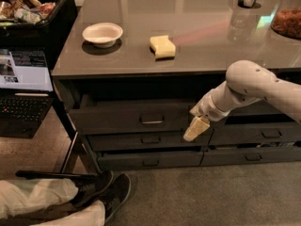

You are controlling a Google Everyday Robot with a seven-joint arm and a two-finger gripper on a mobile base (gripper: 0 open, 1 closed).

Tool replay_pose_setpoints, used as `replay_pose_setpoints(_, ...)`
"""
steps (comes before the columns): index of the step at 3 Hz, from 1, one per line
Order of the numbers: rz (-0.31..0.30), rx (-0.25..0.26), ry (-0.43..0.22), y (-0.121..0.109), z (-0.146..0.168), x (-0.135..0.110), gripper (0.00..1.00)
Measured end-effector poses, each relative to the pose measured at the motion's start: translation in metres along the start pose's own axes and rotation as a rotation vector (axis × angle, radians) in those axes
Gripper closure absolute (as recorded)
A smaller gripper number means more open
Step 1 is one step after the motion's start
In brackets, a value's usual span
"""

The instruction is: Close top drawer

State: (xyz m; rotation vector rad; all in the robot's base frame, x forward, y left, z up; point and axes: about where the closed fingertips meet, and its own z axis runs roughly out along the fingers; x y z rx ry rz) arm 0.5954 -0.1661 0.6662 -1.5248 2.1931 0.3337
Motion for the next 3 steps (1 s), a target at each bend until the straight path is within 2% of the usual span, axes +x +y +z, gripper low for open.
replay_pose_setpoints(1, -0.026, 0.031, -0.025, -0.007, -0.009, -0.009, 0.00)
replay_pose_setpoints(3, -0.054, 0.057, -0.064, -0.011, -0.019, -0.013, 0.00)
